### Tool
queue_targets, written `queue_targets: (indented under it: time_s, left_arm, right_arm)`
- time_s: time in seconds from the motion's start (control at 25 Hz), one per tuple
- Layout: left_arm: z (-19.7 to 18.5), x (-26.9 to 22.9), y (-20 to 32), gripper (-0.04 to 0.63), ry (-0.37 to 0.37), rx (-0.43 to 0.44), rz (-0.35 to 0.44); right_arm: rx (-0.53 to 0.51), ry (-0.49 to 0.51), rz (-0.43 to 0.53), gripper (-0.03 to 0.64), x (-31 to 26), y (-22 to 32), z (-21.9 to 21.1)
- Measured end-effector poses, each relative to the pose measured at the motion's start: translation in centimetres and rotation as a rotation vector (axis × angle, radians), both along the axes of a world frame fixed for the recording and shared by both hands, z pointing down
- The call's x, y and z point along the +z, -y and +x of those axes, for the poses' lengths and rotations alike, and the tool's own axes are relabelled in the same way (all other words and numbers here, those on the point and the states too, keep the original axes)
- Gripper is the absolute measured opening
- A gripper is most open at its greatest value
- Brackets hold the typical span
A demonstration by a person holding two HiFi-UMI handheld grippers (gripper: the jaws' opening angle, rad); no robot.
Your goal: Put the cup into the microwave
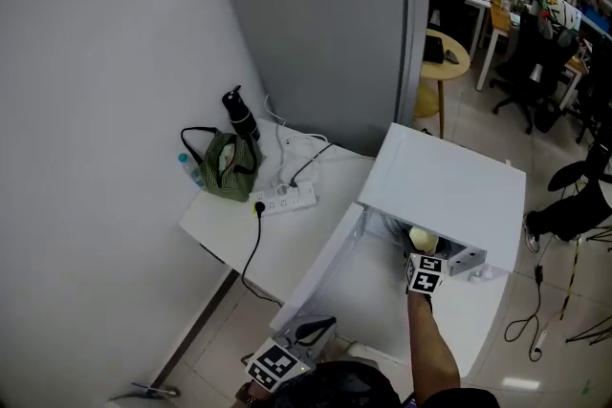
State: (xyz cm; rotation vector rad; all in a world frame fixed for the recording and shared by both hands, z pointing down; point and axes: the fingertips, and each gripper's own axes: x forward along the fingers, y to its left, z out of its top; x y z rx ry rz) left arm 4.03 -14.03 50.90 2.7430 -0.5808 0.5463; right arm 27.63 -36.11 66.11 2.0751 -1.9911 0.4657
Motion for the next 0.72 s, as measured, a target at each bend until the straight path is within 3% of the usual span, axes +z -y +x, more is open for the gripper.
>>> queue_targets:
  time_s: [0.32,0.52,0.72]
  left_arm:
    - [-1.1,0.5,0.4,0.002,0.034,-0.055,-0.017]
    - [-0.5,0.5,0.3,0.002,0.052,-0.050,0.000]
    - [0.9,0.9,-0.5,0.002,0.034,-0.040,-0.024]
  right_arm:
    - [0.024,-0.080,0.003,0.448,0.2,4.6,2.2]
    - [0.047,-0.124,0.064,0.453,0.2,6.3,2.8]
    - [-0.003,-0.065,0.079,0.451,0.1,6.2,2.5]
